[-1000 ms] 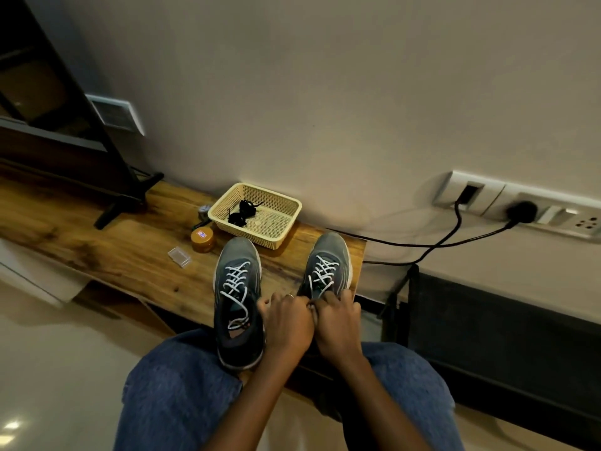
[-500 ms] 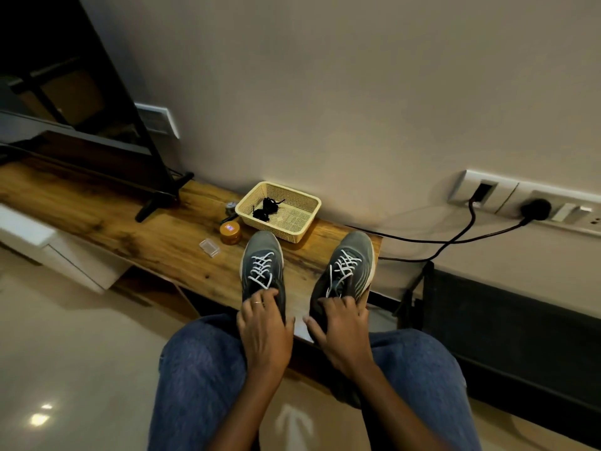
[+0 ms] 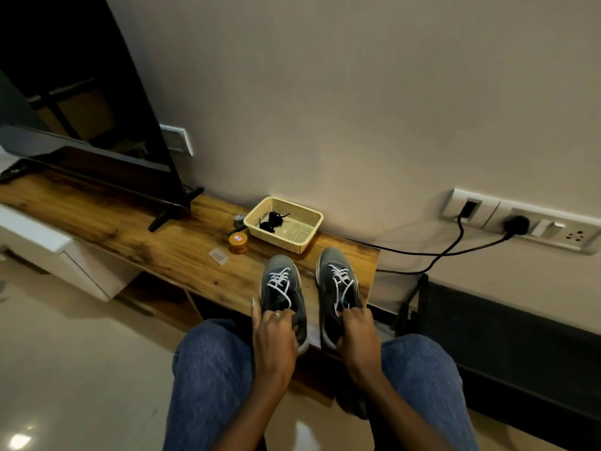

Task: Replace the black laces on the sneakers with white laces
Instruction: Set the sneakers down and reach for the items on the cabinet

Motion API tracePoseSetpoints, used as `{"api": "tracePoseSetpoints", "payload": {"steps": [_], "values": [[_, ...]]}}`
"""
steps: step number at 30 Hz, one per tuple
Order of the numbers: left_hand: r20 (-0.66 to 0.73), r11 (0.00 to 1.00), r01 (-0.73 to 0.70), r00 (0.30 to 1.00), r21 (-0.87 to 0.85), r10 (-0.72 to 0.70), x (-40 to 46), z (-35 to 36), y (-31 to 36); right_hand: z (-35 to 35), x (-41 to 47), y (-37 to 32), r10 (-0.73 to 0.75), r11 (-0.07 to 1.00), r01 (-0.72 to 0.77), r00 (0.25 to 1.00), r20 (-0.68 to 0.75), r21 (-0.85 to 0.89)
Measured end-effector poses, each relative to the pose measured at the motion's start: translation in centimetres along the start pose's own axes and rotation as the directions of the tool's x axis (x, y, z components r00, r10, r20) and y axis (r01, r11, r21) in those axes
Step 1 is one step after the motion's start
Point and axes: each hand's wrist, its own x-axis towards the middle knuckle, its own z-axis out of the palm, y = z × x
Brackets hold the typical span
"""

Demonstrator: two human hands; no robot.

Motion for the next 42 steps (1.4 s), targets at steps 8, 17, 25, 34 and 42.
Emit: {"api": "tracePoseSetpoints", "payload": {"steps": [8, 17, 25, 34, 42], "values": [[-0.235, 0.945, -0.249, 0.952, -0.211, 0.198, -0.9, -1.1, 6.3, -6.6, -1.2, 1.5, 0.062, 0.994, -0.038, 0.968, -0.242, 0.103], [-0.242, 0.814, -0.478, 0.876, -0.330, 0.417, 0.6, -0.9, 16.6, -14.2, -0.9, 8.8, 0.104, 0.995, -0.097, 0.890, -0.445, 0.040], [-0.149, 0.677, -0.634, 0.762, -0.373, 0.631, -0.4, 4.0, 24.1, -15.6, -3.5, 17.0, 0.326, 0.945, -0.301, 0.832, -0.449, 0.128], [0.018, 0.651, -0.640, 0.707, -0.408, 0.707, -0.9, 14.3, 28.2, -9.7, -3.8, 26.2, 0.522, 0.850, -0.509, 0.786, -0.331, 0.133], [0.067, 0.628, -0.645, 0.672, -0.436, 0.737, 0.4, 21.0, 28.6, -5.5, -2.7, 31.0, 0.430, 0.898, -0.435, 0.832, -0.350, 0.069]]}}
